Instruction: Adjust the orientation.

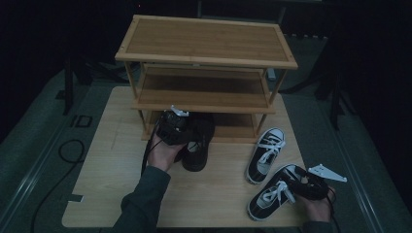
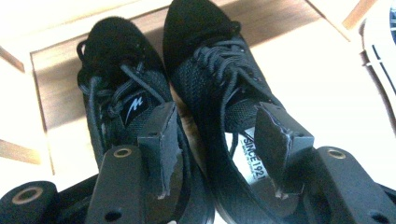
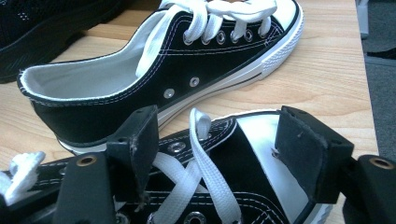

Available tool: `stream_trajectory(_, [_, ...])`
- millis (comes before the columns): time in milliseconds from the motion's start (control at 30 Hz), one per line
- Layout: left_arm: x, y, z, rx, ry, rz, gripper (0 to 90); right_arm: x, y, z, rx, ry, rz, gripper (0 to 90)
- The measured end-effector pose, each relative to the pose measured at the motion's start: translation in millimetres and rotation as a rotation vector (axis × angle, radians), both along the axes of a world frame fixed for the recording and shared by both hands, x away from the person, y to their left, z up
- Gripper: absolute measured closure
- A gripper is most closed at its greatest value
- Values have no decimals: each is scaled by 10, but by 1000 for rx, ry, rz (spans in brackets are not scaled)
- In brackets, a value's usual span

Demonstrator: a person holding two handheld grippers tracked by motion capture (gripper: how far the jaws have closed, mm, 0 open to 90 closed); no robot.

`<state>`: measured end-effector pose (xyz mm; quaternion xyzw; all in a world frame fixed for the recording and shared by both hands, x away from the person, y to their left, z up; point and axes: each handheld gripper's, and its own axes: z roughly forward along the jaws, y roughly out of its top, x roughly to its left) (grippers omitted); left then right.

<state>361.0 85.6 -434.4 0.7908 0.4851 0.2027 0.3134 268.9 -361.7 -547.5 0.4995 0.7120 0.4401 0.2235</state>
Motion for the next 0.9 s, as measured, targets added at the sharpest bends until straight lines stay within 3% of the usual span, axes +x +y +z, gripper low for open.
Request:
stream_trajectory(333, [-200, 33, 74, -25, -53, -117, 544, -1, 2, 0, -1, 0, -1, 301])
stream_trajectory(600, [-287, 75, 81, -67, -58, -193, 564, -2, 3, 1, -1, 0, -2, 301])
stream_trajectory(900, [-383, 109, 69, -78, -74, -262, 583, -2, 0, 0, -1, 0, 0, 301])
